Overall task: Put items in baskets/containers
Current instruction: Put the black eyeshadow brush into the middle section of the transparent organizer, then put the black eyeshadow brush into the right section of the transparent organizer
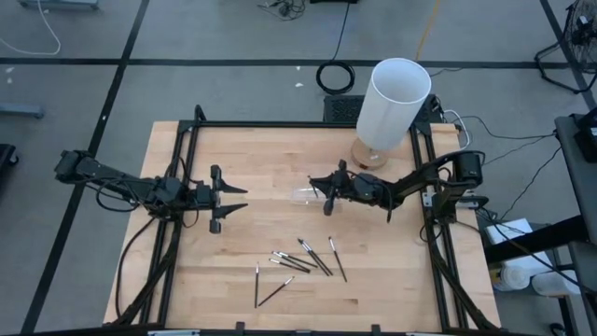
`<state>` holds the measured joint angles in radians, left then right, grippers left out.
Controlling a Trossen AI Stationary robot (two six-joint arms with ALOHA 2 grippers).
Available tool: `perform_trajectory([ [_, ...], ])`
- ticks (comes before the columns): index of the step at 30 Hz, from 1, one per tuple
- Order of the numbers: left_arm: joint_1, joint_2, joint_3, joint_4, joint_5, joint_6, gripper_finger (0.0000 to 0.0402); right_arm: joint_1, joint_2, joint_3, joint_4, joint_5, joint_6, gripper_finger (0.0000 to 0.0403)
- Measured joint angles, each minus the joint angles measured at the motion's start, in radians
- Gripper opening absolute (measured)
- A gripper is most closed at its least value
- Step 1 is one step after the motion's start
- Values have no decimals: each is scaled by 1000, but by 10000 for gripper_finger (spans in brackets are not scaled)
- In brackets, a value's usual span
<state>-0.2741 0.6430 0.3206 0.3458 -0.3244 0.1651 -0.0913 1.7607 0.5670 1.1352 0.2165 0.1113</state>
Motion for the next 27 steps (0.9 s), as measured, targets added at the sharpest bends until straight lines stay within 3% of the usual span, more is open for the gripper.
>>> perform_trajectory([
  [20,0,0,0,1,0,-66,170,-1,0,0,-24,18,41,1],
  [27,0,0,0,18,5,-84,170,-1,6,-5,-57,15,119,55],
])
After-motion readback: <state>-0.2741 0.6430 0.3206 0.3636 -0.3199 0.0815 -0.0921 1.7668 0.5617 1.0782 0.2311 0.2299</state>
